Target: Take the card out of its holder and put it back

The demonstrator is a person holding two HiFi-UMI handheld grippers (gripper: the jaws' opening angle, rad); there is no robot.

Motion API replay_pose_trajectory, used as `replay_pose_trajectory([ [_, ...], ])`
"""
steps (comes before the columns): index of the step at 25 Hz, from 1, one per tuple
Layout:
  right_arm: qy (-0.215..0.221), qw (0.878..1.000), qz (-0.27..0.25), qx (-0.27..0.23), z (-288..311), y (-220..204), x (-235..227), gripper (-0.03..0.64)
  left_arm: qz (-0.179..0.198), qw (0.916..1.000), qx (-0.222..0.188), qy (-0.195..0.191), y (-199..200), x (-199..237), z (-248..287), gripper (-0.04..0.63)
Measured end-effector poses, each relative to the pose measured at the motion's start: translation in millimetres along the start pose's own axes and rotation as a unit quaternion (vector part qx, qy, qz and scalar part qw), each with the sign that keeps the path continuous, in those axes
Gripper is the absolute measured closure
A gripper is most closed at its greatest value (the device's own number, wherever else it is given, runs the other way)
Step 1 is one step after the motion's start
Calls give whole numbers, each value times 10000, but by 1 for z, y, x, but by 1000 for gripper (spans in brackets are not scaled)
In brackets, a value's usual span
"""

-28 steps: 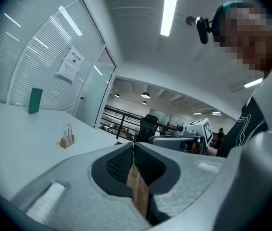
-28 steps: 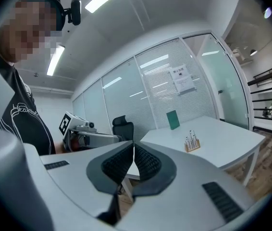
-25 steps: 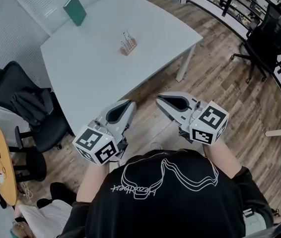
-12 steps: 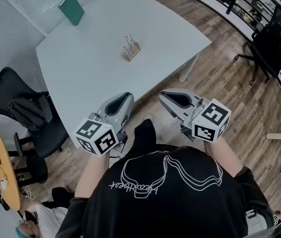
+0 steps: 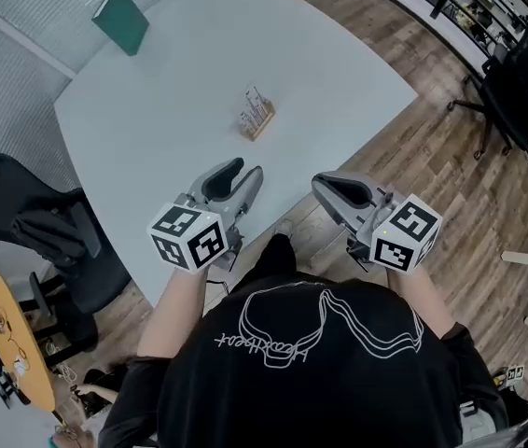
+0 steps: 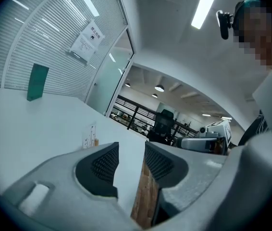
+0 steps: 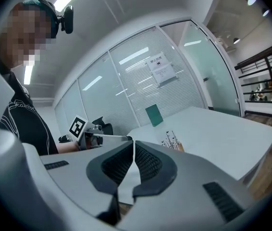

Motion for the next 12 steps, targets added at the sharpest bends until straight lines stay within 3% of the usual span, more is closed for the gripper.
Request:
replay_pose_trajectory([
  [12, -343, 9967, 633, 361, 31, -34, -62, 607, 282, 9980, 214, 517, -5, 111, 73, 428],
])
Point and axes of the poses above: the fingertips, and each gripper's own axes: z forward along the fingers, x to its left, y out of its top, the point moved 4 cm from there along -z, backward along the fingers, and after that the axes turned 2 degrees about y, right-handed, at the moved point
